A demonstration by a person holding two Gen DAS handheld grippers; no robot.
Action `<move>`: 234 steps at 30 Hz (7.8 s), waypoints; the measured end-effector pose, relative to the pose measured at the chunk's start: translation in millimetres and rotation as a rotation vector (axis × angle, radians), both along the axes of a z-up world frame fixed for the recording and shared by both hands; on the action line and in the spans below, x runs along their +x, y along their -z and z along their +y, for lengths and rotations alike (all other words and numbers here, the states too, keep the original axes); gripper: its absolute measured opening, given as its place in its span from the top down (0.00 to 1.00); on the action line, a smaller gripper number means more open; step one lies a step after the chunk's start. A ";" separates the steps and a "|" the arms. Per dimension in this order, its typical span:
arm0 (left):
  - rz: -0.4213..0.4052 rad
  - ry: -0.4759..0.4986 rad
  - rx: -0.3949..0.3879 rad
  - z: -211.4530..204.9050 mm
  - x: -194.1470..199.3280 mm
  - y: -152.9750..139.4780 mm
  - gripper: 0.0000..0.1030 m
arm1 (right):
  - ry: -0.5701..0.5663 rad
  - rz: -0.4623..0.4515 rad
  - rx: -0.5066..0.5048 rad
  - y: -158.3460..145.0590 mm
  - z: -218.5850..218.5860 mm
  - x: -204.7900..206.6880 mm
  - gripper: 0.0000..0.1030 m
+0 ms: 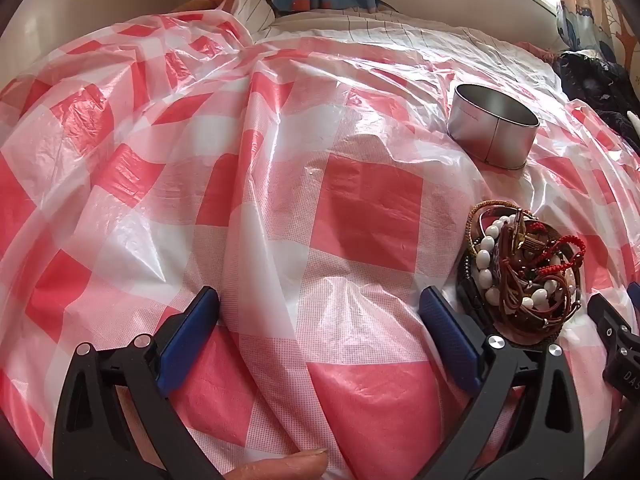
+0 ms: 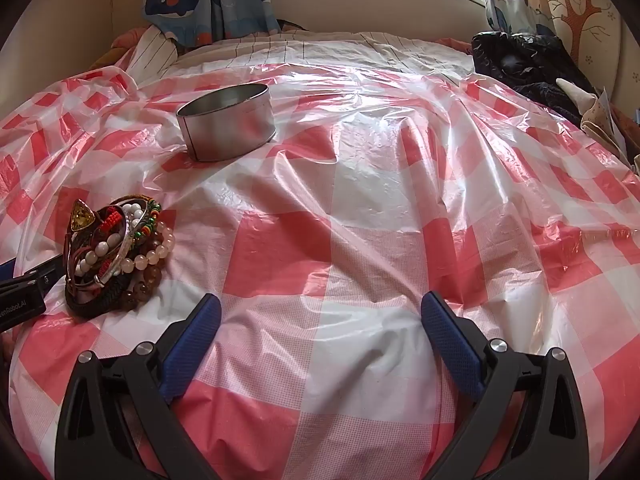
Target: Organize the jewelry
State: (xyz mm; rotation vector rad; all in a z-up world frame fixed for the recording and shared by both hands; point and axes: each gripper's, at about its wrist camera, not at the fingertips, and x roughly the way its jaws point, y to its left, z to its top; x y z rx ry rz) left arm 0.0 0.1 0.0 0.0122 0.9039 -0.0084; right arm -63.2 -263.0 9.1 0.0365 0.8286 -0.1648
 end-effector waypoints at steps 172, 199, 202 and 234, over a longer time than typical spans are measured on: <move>-0.243 0.223 -0.345 13.1 -22.1 -79.6 0.96 | -0.442 -0.090 0.274 -39.7 61.0 15.6 0.33; -0.260 0.293 -0.417 -8.9 -28.5 -94.9 0.96 | -0.385 -0.203 0.411 -77.9 20.1 8.3 0.95; -0.271 0.328 -0.418 -24.4 -22.3 -107.5 0.96 | -0.378 -0.231 0.425 -91.8 9.5 16.0 0.95; -0.123 0.289 -0.312 -67.5 87.1 -95.9 0.74 | -0.275 -0.197 0.465 -96.4 -36.3 109.5 0.53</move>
